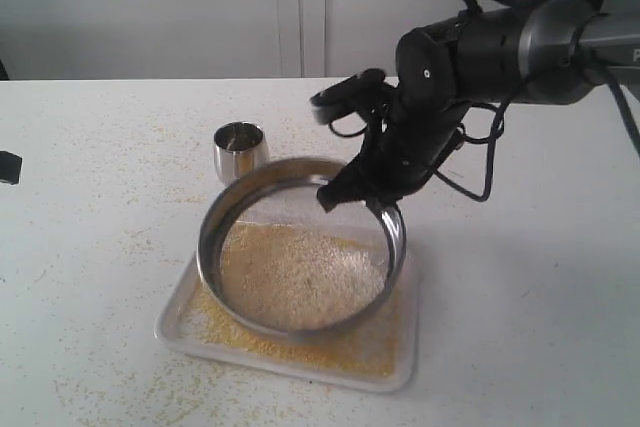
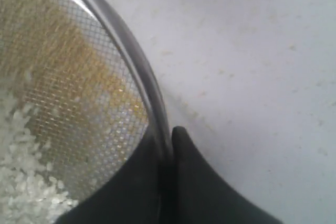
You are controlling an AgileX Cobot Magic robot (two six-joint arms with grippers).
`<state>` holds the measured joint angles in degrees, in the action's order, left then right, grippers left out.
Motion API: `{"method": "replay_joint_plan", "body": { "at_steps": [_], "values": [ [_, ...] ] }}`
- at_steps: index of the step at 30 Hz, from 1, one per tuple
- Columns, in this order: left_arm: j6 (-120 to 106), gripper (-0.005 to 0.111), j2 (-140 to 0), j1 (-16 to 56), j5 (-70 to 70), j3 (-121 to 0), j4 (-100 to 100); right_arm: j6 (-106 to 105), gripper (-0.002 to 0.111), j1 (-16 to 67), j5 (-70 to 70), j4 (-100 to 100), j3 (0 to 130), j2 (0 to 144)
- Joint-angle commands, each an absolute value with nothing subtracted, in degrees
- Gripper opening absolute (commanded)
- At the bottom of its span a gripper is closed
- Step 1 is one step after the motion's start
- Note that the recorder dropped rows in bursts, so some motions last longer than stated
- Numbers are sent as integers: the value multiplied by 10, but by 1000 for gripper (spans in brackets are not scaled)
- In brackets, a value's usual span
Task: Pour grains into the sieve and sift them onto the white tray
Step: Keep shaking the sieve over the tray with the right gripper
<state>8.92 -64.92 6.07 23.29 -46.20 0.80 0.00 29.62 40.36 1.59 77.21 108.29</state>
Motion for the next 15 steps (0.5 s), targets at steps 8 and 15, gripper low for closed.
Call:
{"method": "replay_joint_plan", "body": {
  "at_steps": [8, 15],
  "values": [
    [89, 0, -645, 59, 236, -457, 5, -79, 0, 302, 394, -77, 776, 1059],
    [89, 0, -645, 59, 236, -457, 5, -74, 0, 316, 300, -74, 771, 1023]
  ]
}}
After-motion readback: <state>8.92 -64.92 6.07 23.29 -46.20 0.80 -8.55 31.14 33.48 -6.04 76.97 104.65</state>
